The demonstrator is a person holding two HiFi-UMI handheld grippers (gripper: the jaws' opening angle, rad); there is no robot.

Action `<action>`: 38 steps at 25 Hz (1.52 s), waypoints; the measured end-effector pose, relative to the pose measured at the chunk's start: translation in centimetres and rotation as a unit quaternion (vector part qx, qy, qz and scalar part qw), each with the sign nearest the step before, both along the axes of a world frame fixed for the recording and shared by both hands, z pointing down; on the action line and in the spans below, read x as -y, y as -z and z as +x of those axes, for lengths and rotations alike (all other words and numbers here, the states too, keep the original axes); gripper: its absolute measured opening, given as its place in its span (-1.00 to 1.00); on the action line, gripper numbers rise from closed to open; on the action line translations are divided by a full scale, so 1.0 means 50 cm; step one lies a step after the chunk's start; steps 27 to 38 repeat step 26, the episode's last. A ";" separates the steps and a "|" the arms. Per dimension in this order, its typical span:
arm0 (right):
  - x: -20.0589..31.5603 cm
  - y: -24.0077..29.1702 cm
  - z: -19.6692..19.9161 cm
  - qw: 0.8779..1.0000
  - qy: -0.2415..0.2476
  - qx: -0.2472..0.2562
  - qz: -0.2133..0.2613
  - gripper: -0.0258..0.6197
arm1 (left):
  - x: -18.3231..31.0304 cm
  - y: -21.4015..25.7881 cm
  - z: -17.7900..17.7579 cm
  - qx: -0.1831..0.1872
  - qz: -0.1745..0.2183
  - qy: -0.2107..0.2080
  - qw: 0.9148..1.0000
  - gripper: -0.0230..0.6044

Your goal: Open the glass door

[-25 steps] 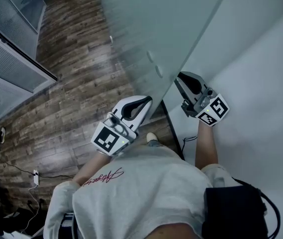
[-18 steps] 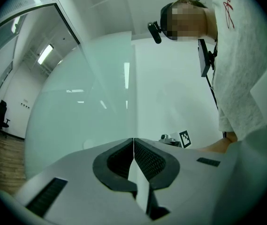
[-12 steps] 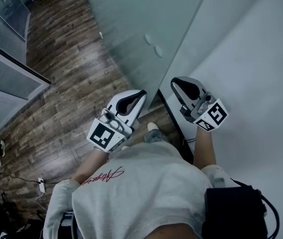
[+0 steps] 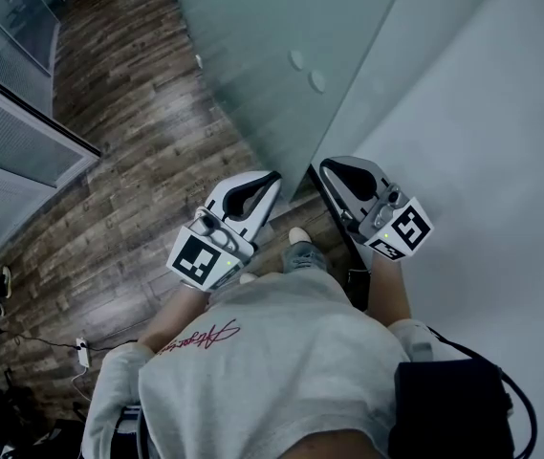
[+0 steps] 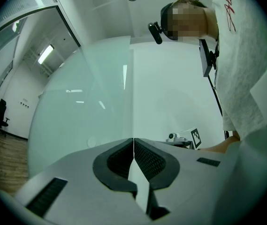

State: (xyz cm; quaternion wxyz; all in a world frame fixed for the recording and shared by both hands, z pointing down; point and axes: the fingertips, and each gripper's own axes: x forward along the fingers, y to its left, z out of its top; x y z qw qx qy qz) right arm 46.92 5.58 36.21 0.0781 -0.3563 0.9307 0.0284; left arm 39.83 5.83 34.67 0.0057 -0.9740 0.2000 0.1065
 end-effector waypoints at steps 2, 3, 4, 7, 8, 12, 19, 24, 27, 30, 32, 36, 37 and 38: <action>-0.004 -0.007 -0.007 1.000 -0.002 -0.007 0.000 -0.86 | -0.005 0.000 -0.003 0.001 0.002 -0.002 1.000 -0.87; -0.007 -0.009 -0.009 1.000 -0.001 -0.007 -0.002 -0.86 | -0.007 0.002 -0.003 0.001 0.003 -0.004 1.000 -0.87; -0.008 -0.010 -0.011 1.000 0.001 -0.007 -0.002 -0.86 | -0.007 0.004 -0.003 0.001 0.004 -0.004 1.000 -0.87; -0.005 -0.005 -0.014 1.000 0.003 -0.006 -0.001 -0.86 | -0.003 0.003 -0.006 0.002 0.005 -0.001 1.000 -0.87; -0.005 -0.001 -0.016 1.000 0.004 -0.006 0.000 -0.86 | -0.002 0.003 -0.008 0.001 0.006 0.000 1.000 -0.87; -0.004 0.004 -0.020 1.000 0.007 -0.009 0.005 -0.86 | -0.002 0.005 -0.009 0.002 0.008 0.002 1.000 -0.87; 0.003 0.007 -0.025 1.000 0.020 -0.020 0.004 -0.86 | 0.003 0.015 -0.007 -0.004 0.010 0.007 1.000 -0.87; 0.010 0.013 -0.026 0.999 0.028 -0.027 0.007 -0.86 | 0.010 0.030 -0.004 -0.007 0.008 0.013 1.000 -0.87; 0.011 0.014 -0.026 0.999 0.031 -0.027 0.009 -0.86 | 0.014 0.031 -0.002 -0.008 0.006 0.015 1.000 -0.87; 0.011 0.014 -0.026 0.999 0.031 -0.027 0.009 -0.86 | 0.014 0.031 -0.002 -0.008 0.006 0.015 1.000 -0.87; 0.011 0.014 -0.026 0.999 0.031 -0.027 0.009 -0.86 | 0.014 0.031 -0.002 -0.008 0.006 0.015 1.000 -0.87; 0.011 0.014 -0.026 0.999 0.031 -0.027 0.009 -0.86 | 0.014 0.031 -0.002 -0.008 0.006 0.015 1.000 -0.87; 0.011 0.014 -0.026 0.999 0.031 -0.027 0.009 -0.86 | 0.014 0.031 -0.002 -0.008 0.006 0.015 1.000 -0.87; 0.011 0.014 -0.026 0.999 0.031 -0.027 0.009 -0.86 | 0.014 0.031 -0.002 -0.008 0.006 0.015 1.000 -0.87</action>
